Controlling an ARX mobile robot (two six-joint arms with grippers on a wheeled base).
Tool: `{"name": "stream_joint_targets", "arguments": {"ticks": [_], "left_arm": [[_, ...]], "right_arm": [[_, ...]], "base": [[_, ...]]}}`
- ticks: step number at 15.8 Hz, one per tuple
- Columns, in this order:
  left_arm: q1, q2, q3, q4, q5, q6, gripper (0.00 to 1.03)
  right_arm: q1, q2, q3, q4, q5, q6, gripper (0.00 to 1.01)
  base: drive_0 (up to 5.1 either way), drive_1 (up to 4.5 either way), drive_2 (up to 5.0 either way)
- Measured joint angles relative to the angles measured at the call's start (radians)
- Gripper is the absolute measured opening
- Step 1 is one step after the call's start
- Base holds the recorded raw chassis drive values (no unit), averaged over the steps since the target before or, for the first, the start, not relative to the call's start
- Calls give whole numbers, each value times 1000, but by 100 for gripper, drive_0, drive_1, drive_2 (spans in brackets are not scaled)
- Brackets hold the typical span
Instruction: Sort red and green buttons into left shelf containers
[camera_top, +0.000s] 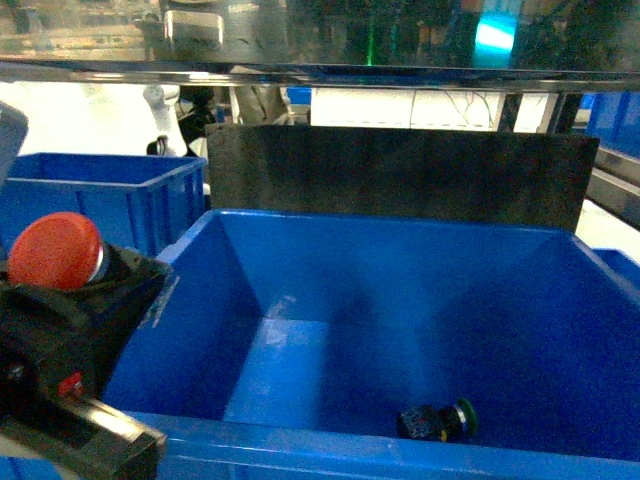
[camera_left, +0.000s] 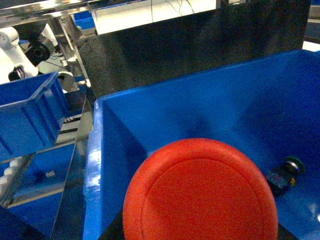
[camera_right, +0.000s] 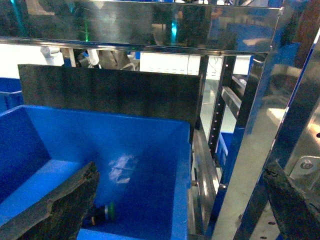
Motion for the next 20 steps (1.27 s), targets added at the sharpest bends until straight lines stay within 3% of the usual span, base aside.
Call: {"name": "stream_joint_targets", "arguments": {"ticks": [2, 7, 16, 18, 20], "left_arm": [[-11, 129, 60, 63, -25, -28, 24], [-24, 317, 163, 86, -55, -105, 24], [-45, 582, 450, -8, -98, -219, 24], [-58, 640, 507, -60, -84, -243, 25], [-68, 670, 547, -76, -69, -261, 50]], "right_arm": [[0, 0, 0, 0, 0, -1, 98], [0, 0, 0, 0, 0, -2, 98], [0, 0, 0, 0, 0, -3, 98], [0, 0, 0, 0, 0, -3, 98], [0, 0, 0, 0, 0, -3, 98]], "base": [[0, 0, 0], [0, 0, 0], [0, 0, 0], [0, 0, 0], [0, 0, 0]]}}
